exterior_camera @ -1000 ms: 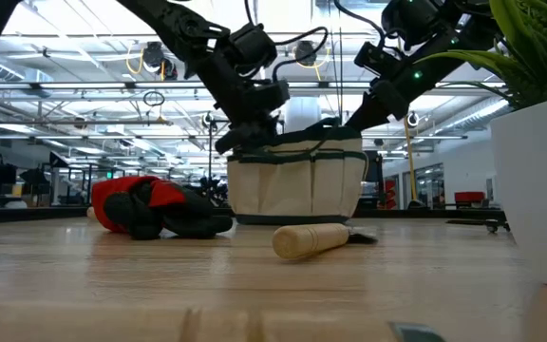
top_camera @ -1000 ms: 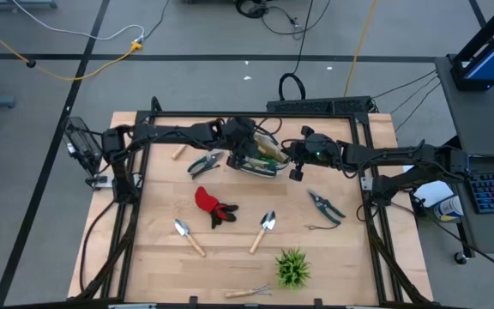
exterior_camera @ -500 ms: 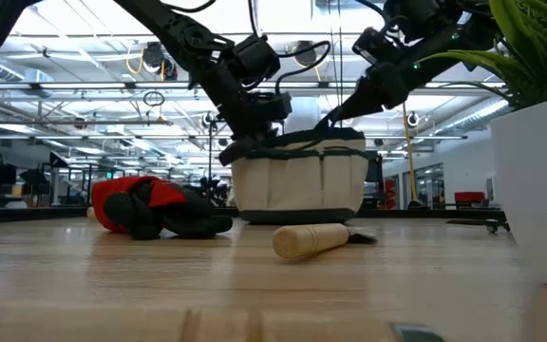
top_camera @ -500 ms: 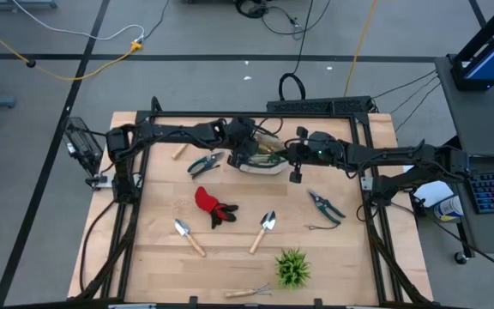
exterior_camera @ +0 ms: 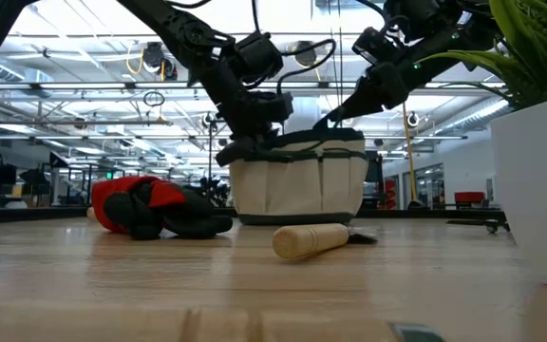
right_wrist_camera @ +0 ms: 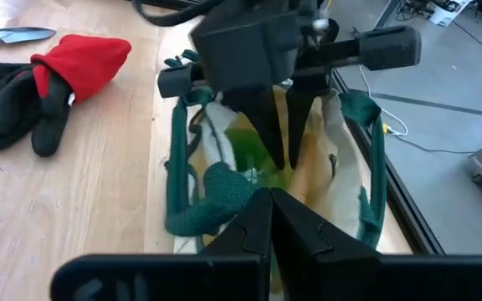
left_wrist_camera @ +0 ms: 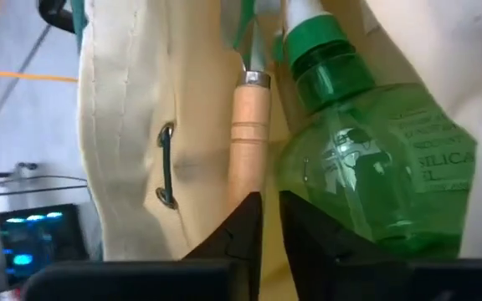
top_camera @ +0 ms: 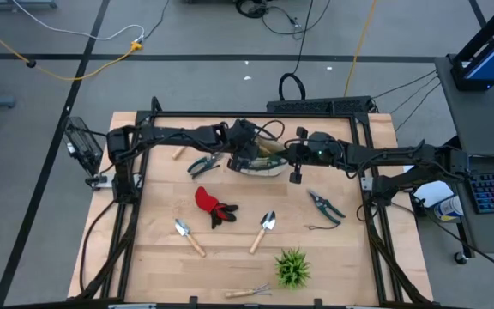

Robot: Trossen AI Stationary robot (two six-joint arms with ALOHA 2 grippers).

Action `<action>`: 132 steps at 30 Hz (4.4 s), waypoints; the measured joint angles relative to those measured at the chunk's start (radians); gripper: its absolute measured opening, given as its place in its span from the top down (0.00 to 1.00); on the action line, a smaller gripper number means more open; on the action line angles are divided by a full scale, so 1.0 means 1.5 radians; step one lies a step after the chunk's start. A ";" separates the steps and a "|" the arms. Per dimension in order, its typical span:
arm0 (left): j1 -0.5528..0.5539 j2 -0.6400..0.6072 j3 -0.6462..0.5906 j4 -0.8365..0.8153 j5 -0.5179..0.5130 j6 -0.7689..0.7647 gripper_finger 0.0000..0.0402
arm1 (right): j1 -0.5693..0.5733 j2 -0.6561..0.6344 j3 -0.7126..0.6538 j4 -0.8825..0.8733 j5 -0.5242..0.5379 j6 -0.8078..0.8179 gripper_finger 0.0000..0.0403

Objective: Pick & Place Garden tools in Gardening bag
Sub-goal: Put the bottom left brown trowel into the gardening bag, then put the left brown trowel into the gardening bag

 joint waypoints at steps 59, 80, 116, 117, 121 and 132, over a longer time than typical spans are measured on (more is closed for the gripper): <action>-0.219 -0.260 -0.001 -0.410 0.057 -0.494 0.60 | 0.068 0.000 0.001 -0.009 0.001 0.018 0.70; -0.530 -0.260 -0.076 -0.440 0.019 -0.817 0.61 | 0.079 0.000 0.001 -0.010 0.001 0.023 0.73; -0.714 -0.145 -0.277 -0.154 -0.133 -0.859 0.61 | 0.079 0.000 0.001 -0.004 0.000 0.035 0.74; -0.717 -0.140 -0.277 -0.156 -0.133 -0.860 0.61 | 0.079 0.000 0.001 -0.002 0.000 0.035 0.74; -0.723 -0.119 -0.275 -0.159 -0.137 -0.861 0.61 | 0.079 0.000 0.001 0.001 0.000 0.036 0.74; -0.717 -0.101 -0.275 -0.153 -0.127 -0.861 0.78 | 0.079 0.000 0.001 0.001 -0.001 0.038 0.74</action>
